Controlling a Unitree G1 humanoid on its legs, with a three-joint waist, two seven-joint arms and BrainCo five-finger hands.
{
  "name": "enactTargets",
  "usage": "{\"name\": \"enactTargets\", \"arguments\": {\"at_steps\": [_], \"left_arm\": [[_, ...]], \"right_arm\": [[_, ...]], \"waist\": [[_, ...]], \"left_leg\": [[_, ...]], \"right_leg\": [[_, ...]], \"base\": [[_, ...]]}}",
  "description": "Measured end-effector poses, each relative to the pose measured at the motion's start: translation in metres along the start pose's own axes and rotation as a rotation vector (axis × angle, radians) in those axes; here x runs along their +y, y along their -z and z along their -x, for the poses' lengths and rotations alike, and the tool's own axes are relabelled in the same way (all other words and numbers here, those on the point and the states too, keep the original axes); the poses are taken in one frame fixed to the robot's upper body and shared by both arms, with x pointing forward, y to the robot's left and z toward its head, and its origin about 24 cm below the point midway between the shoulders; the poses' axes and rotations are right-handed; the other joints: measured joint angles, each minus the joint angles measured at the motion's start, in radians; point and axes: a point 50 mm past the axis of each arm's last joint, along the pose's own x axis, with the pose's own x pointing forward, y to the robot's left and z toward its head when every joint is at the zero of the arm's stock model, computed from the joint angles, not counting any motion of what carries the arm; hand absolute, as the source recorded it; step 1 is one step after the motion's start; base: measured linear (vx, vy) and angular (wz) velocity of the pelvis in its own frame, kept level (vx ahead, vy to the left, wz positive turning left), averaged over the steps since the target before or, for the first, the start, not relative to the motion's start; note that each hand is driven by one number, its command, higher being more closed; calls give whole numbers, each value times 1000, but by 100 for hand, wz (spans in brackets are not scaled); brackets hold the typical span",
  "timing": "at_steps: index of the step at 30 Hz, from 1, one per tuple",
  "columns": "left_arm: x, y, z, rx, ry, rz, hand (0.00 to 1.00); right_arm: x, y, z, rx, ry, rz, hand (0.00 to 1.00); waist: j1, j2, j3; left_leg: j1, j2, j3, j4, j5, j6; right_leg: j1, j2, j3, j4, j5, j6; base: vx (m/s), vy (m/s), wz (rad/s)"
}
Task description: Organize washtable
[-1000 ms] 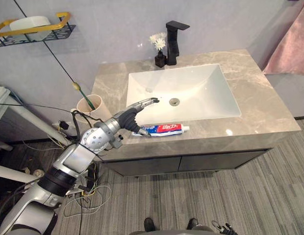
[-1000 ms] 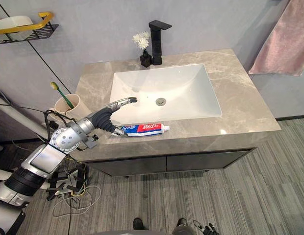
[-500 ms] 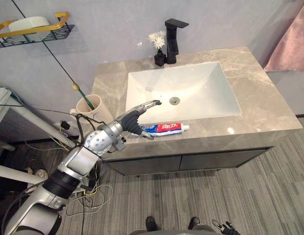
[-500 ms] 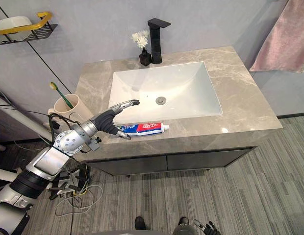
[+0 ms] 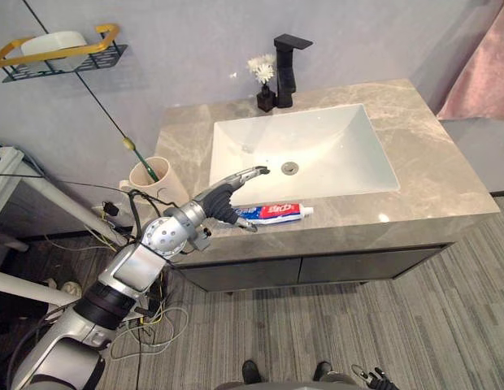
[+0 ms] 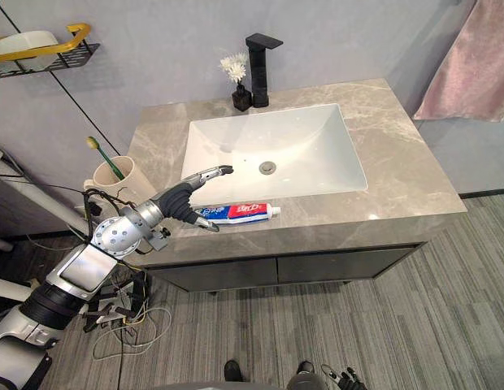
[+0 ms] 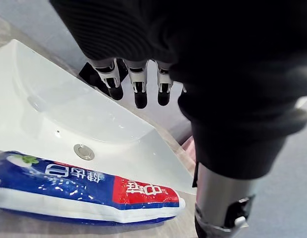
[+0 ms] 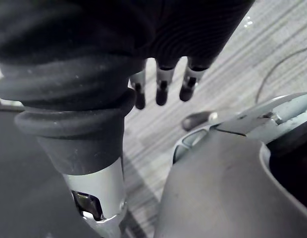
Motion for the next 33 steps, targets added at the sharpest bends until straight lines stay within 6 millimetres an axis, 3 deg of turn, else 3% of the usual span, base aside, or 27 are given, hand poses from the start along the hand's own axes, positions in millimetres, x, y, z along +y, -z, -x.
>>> {"name": "enactTargets", "arguments": {"at_steps": [14, 20, 33], "left_arm": [[-13, 8, 7, 50, 74, 9, 0], [-13, 8, 5, 55, 72, -21, 0], [-7, -5, -36, 11, 11, -53, 0]], "right_arm": [[1, -2, -1, 1, -13, 37, 0], [4, -3, -1, 1, -20, 38, 0], [9, -7, -3, -2, -34, 51, 0]], "waist": [[-7, -2, 2], [-24, -12, 8], [-29, -15, 30]], "left_leg": [[6, 0, 1, -9, 0, 0], [4, -3, 1, -9, 0, 0], [-5, -4, 8, -10, 0, 0]], "right_leg": [[11, 4, -7, -23, 6, -6], [18, 6, -10, -44, 17, -5], [18, 10, -7, -73, 37, -8]], "base": [[0, 0, 0], [0, 0, 0], [-2, 1, 0]]}}
